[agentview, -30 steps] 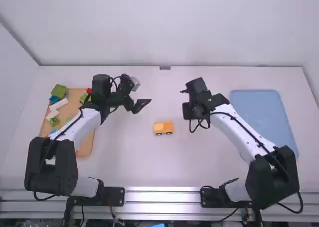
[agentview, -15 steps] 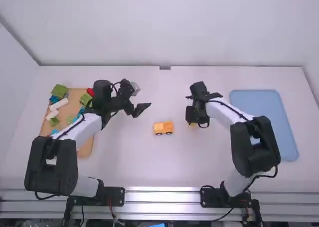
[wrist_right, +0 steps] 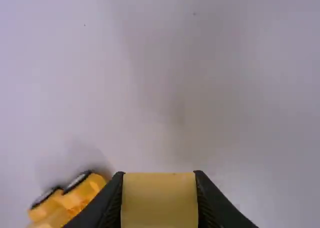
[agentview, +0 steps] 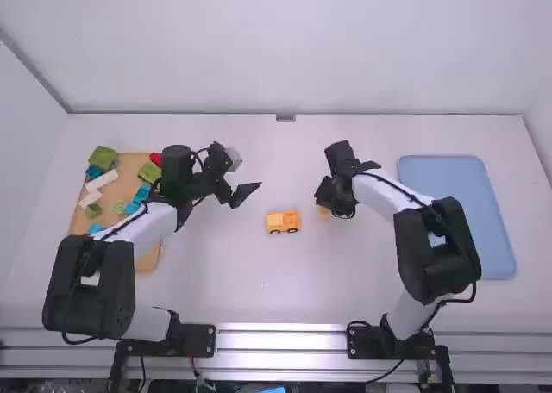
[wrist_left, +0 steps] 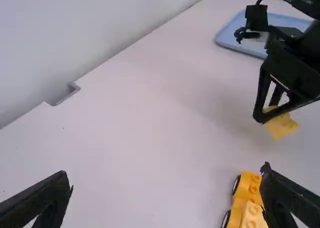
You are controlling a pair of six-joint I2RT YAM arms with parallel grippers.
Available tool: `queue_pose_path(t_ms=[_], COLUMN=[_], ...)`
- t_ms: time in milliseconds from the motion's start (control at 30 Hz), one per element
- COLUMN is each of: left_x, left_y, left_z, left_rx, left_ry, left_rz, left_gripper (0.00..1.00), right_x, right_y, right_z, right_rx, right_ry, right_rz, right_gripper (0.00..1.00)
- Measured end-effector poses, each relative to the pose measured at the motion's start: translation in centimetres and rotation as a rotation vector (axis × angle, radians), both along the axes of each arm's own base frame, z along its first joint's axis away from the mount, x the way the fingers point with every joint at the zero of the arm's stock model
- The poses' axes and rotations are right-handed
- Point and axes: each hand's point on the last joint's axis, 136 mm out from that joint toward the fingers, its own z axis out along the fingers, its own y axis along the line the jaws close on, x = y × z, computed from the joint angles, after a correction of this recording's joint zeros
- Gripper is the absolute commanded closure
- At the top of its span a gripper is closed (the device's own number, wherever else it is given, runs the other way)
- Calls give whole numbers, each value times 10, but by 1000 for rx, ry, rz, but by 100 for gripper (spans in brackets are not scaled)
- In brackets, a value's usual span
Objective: Assemble lego blocks to make yellow taxi
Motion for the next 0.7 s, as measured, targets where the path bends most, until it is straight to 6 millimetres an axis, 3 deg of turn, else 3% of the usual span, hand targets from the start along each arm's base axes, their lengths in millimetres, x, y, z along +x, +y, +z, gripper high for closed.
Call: queue_pose_path(t_ms=[133,400,567,700], left_x=[1,2,2,2], left_y=[0,0,0,0], left_z=[2,4,4,4], left_rx=[-1,-1,-1,-2], left_ry=[-12,-22,-22,-21], left_rz=[0,0,0,0], left_gripper=[1,1,1,1], right_x=[3,-3,-22,-21], right_y=[8,6,-4,-9], right_z=[1,-3,-19,-24], right_rx=[24,64,76,113], right_ry=[3,77,170,200], right_rz=[-134,-441,-634,-717], right_gripper=[100,100,100,100])
